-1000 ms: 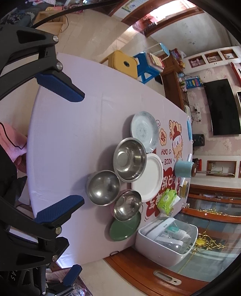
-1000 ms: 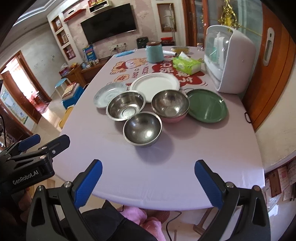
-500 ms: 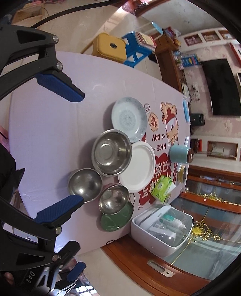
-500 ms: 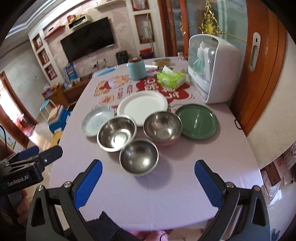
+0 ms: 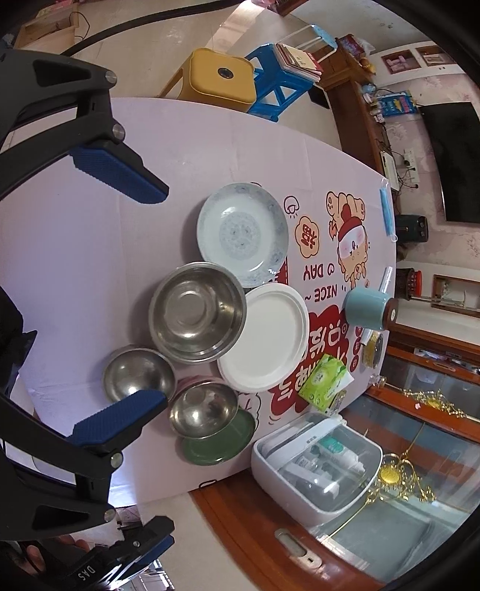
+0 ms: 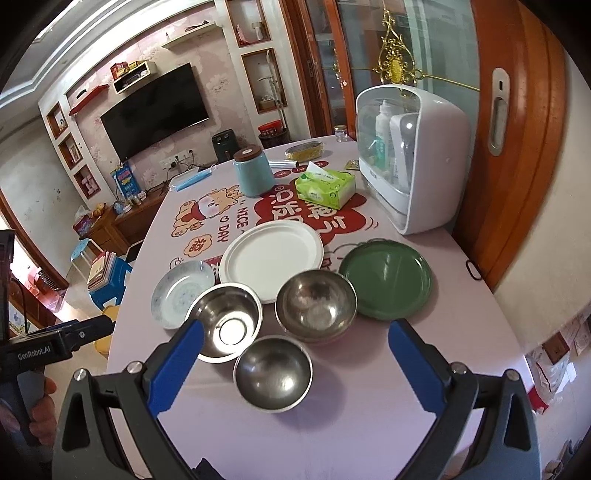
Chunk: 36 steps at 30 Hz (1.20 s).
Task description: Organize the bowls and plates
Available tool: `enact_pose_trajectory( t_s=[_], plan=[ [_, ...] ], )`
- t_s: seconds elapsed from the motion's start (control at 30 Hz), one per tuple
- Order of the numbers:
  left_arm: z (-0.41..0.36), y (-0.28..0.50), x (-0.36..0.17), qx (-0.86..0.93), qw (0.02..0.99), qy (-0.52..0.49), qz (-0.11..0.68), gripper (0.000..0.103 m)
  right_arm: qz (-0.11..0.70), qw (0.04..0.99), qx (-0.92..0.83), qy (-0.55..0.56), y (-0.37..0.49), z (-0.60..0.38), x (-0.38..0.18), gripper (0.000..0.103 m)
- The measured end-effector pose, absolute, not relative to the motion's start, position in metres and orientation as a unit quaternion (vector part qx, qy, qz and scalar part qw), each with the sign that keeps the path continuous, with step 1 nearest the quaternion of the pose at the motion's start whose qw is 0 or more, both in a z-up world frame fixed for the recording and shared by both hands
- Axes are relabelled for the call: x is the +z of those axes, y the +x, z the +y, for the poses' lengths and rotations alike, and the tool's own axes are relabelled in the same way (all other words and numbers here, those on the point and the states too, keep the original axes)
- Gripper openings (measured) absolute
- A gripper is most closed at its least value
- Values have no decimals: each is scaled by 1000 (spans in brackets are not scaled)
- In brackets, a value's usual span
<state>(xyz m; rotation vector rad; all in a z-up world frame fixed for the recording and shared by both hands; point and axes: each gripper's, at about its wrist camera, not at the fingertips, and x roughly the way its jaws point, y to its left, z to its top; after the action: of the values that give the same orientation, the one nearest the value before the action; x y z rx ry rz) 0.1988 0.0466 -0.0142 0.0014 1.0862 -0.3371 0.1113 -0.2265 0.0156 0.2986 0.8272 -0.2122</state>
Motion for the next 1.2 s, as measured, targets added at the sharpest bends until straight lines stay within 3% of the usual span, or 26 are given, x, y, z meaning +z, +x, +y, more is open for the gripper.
enact_pose_trajectory(
  t_s=[0.7,1.2],
  plan=[
    [-14,348,-39,-95,840,33,534,100,441,880,-12,175,252,-335,-43,100],
    [-39,432,-76,-108,816,117,555,100,502,830,33,239,315,-352,-125,86]
  ],
)
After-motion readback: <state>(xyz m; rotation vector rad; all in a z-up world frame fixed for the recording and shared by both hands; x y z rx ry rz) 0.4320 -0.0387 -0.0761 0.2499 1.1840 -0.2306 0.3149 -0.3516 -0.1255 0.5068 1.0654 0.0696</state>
